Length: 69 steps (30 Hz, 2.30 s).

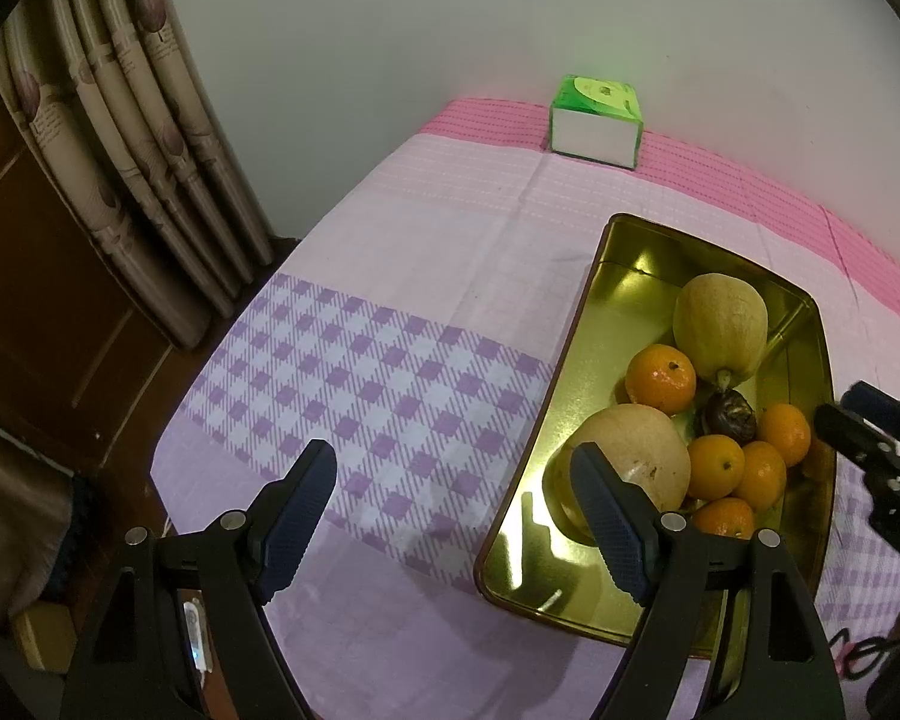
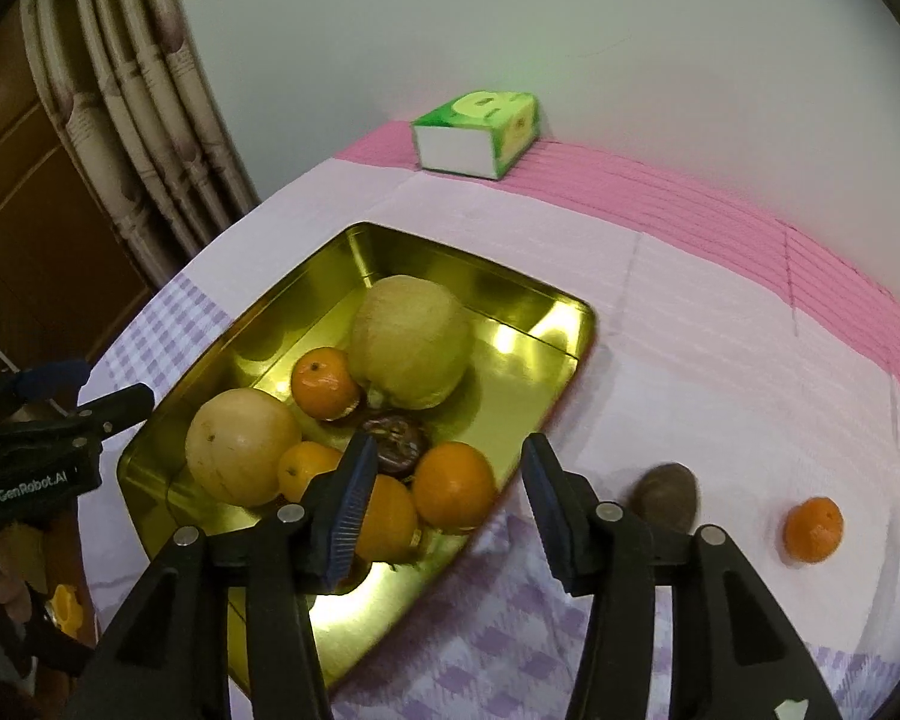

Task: Organize fruits
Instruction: 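Carry the orange with the right gripper into the tin and release it, then reach the right gripper to the last orange and grasp it, then grasp the dark mangosteen with the left gripper while the right gripper holds the orange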

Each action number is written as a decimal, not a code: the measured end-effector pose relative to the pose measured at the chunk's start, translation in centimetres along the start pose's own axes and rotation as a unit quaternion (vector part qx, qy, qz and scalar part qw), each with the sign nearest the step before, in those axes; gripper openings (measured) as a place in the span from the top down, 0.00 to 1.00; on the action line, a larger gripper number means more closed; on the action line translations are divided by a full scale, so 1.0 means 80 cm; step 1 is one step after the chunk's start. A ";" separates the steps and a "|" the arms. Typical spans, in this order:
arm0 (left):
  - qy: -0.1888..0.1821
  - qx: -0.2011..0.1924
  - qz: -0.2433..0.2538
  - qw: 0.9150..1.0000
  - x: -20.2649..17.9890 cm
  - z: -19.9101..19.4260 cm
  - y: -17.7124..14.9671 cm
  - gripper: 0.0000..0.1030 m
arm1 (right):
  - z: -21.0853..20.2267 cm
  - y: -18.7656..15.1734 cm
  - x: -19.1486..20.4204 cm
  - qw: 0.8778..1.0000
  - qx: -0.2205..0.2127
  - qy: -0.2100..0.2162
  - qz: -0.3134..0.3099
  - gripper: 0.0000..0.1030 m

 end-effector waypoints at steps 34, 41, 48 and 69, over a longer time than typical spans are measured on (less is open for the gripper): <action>-0.012 -0.039 0.073 0.997 -0.051 -0.021 0.011 0.22 | -0.034 -0.085 -0.237 0.984 -0.010 -0.145 0.107 0.47; -0.042 -0.037 0.111 0.992 -0.104 -0.026 0.012 0.22 | -0.026 -0.084 -0.240 0.985 -0.012 -0.135 0.111 0.52; -0.076 -0.040 0.154 0.984 -0.167 -0.031 0.011 0.22 | -0.020 -0.082 -0.239 0.986 -0.013 -0.128 0.110 0.62; -0.148 -0.035 0.208 0.966 -0.285 -0.033 -0.006 0.22 | -0.043 -0.099 -0.279 0.975 -0.021 -0.198 0.096 0.64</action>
Point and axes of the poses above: each gripper's, at about its wrist camera, not at the fingertips, and z roughly the way its jaws point, x to its left, y to its top, the point moved 5 cm from there along z, roughly the way its jaws point, and after that the axes turned 9 degrees about -x, right-handed, at the moved point
